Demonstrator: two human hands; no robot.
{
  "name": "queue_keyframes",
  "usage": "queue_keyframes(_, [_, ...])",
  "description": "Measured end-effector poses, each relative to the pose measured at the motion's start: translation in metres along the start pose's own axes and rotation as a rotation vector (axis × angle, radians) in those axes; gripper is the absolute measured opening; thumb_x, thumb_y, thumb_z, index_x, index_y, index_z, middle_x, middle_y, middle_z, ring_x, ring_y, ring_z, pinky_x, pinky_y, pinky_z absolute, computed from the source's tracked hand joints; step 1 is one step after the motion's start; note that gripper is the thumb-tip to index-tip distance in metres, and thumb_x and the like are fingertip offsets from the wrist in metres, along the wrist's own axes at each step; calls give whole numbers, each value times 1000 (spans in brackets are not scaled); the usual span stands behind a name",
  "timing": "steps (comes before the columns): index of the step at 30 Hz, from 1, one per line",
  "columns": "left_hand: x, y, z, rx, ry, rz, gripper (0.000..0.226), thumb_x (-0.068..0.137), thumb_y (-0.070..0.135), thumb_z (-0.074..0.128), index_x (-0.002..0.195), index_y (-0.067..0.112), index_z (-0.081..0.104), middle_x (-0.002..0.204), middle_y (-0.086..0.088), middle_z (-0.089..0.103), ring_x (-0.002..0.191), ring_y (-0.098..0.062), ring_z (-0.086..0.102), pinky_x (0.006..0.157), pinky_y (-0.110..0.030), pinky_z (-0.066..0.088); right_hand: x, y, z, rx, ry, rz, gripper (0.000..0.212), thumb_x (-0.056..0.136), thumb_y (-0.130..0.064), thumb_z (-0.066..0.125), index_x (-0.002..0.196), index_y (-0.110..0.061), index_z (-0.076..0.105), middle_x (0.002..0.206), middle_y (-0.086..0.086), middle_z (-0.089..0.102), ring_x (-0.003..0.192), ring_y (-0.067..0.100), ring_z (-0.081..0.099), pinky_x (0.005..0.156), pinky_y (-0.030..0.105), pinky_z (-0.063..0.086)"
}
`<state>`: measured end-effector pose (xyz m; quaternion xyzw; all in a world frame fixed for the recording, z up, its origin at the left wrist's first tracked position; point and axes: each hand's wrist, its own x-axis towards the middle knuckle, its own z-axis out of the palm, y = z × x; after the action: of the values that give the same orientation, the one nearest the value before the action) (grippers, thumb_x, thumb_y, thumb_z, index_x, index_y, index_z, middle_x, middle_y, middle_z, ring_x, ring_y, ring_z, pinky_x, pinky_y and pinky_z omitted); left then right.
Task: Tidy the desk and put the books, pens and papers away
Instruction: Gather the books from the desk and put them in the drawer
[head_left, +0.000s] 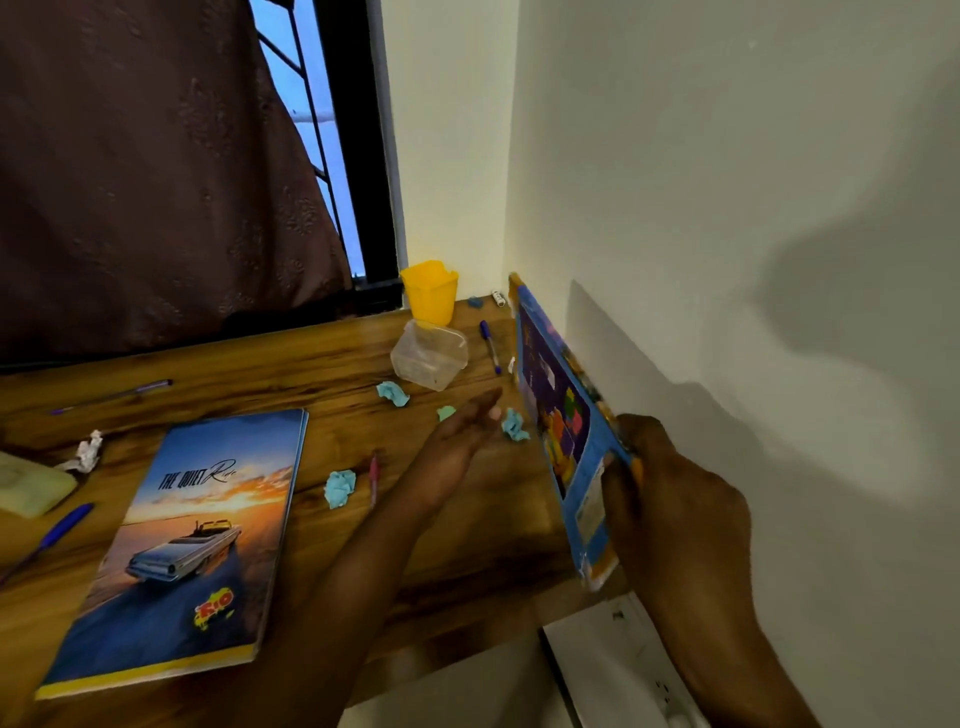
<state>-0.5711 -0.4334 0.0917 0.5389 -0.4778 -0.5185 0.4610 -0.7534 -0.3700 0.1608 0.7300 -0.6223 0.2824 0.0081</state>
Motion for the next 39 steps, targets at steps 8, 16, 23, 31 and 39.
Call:
queue_keyframes(8, [-58, 51, -49, -647, 289, -32, 19, 91, 17, 51, 77, 6, 58, 60, -8, 66, 47, -12, 63, 47, -18, 51, -16, -82, 60, -65, -77, -717, 56, 77, -39, 58, 126, -14, 50, 117, 4, 67, 104, 23, 61, 88, 37, 49])
queue_keyframes(16, [-103, 35, -203, -530, 425, -56, 5, 88, 14, 57, 90, 14, 61, 71, -7, 69, 58, -22, 68, 58, -34, 57, 28, -157, 98, 575, -382, -217, 66, 89, -57, 44, 145, -27, 28, 152, -3, 30, 140, 17, 25, 112, 36, 24])
queue_keyframes(23, [-129, -40, -278, 105, 456, -59, 41, 89, 11, 61, 126, 25, 48, 125, 4, 56, 113, -17, 55, 82, -27, 48, -18, -212, 209, 948, -677, 252, 28, 92, -29, 57, 120, -26, 53, 119, -3, 61, 115, 19, 55, 95, 33, 44])
queue_keyframes(31, [-156, -143, -302, 790, 454, -145, 73, 91, 49, 47, 149, 14, 19, 156, -5, 23, 144, -20, 21, 117, -33, 15, -87, -233, 258, 372, -535, 152, 55, 93, -36, 53, 141, -19, 32, 141, 8, 38, 116, 24, 53, 92, 30, 43])
queue_keyframes(39, [-151, -152, -301, 789, 617, -141, 63, 93, 44, 50, 147, 20, 29, 153, -4, 32, 141, -26, 27, 115, -33, 16, -85, -235, 270, 343, -488, 148, 51, 92, -27, 56, 139, -16, 39, 142, 8, 41, 131, 27, 35, 105, 32, 33])
